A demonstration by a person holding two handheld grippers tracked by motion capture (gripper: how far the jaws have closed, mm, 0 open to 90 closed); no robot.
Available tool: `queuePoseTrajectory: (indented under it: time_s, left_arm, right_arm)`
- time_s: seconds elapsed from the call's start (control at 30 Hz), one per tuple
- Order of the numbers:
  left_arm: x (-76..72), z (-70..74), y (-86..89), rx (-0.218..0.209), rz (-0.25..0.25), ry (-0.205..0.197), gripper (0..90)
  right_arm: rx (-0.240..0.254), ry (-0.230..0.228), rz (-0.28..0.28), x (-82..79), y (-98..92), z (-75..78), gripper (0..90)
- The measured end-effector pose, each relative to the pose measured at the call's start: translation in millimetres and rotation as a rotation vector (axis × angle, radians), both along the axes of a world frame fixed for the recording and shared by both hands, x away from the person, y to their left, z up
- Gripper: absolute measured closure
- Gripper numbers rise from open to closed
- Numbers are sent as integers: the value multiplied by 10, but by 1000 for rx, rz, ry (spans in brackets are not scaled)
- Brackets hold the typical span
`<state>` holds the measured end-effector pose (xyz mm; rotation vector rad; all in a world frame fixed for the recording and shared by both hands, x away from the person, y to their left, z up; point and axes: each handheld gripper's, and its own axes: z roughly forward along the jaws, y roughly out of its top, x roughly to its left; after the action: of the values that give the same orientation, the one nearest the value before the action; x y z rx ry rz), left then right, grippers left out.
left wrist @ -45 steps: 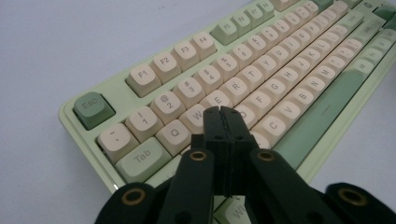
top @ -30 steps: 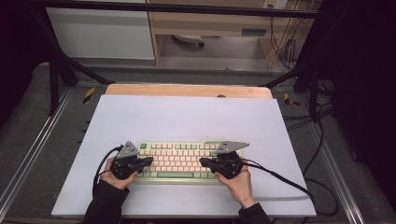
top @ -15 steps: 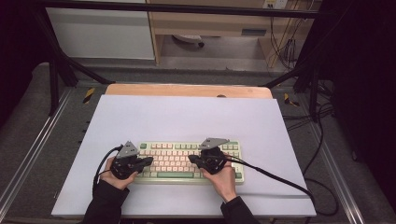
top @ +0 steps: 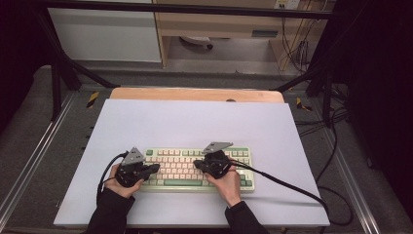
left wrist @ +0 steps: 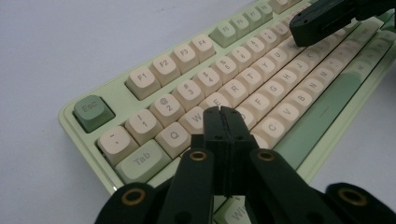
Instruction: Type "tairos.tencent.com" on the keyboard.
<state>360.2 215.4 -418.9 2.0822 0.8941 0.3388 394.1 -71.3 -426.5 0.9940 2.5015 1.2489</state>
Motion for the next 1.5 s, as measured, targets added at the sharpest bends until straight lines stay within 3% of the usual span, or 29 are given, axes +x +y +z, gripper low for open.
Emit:
queuePoseTrajectory:
  time_s: [0.5,0.67,1.13,1.5]
  left_arm:
    - [-2,1,-8,3,-2,-1,899]
    - [-4,3,-9,4,-2,-2,899]
    - [-11,22,-11,1,-3,-8,899]
    - [0,50,-96,6,0,-20,899]
  right_arm:
    - [-17,10,-2,20,20,-52,900]
    - [3,3,6,-7,0,3,900]
    - [-1,-15,45,-123,-94,171,900]
    - [25,3,40,-177,-248,176,900]
